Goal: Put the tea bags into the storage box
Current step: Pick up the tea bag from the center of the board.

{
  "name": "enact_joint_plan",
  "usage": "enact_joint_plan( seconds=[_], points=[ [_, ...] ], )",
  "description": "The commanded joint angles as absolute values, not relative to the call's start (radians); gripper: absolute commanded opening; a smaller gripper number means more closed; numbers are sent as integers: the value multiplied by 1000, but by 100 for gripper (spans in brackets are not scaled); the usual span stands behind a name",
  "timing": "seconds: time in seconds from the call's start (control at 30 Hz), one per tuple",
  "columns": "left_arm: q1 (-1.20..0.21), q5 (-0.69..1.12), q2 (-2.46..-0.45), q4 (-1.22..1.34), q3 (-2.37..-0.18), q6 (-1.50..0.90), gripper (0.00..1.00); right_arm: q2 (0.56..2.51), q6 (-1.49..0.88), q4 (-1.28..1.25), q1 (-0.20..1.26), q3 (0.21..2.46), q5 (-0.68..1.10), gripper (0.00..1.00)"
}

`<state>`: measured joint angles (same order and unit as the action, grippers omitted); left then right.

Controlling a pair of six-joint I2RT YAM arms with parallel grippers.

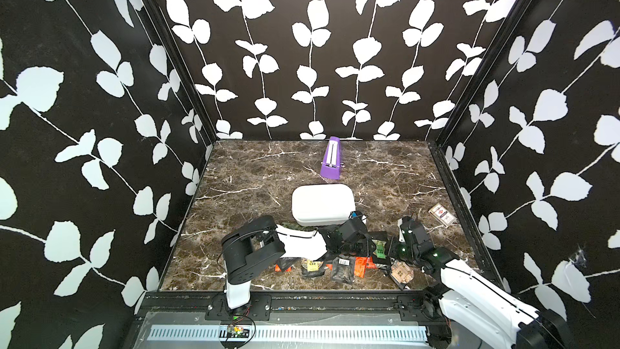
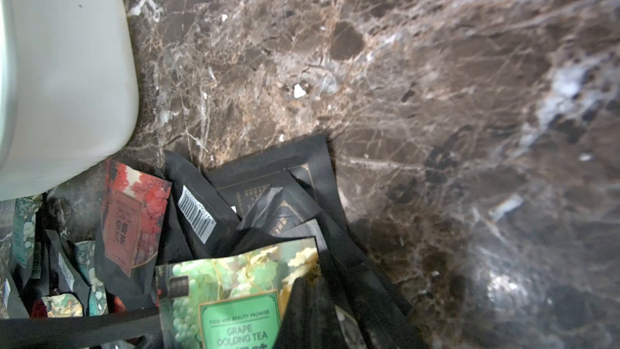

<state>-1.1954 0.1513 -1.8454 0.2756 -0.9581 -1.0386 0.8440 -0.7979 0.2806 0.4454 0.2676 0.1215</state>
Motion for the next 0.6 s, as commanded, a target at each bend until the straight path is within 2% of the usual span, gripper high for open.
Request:
enact_joint_plan(
  seconds=[0.0,0.23,0.57],
  points=[
    [-1198,177,-1868,317,-947,-1065,28,838,-808,272,454,241,107,0],
    [-1198,185,-1872,334,-950,-1068,17,841,-810,265,454,236,108,0],
    [-1198,199,-1847,356,-966,-1066,13,836,-816,258,454,227,109,0]
  ],
)
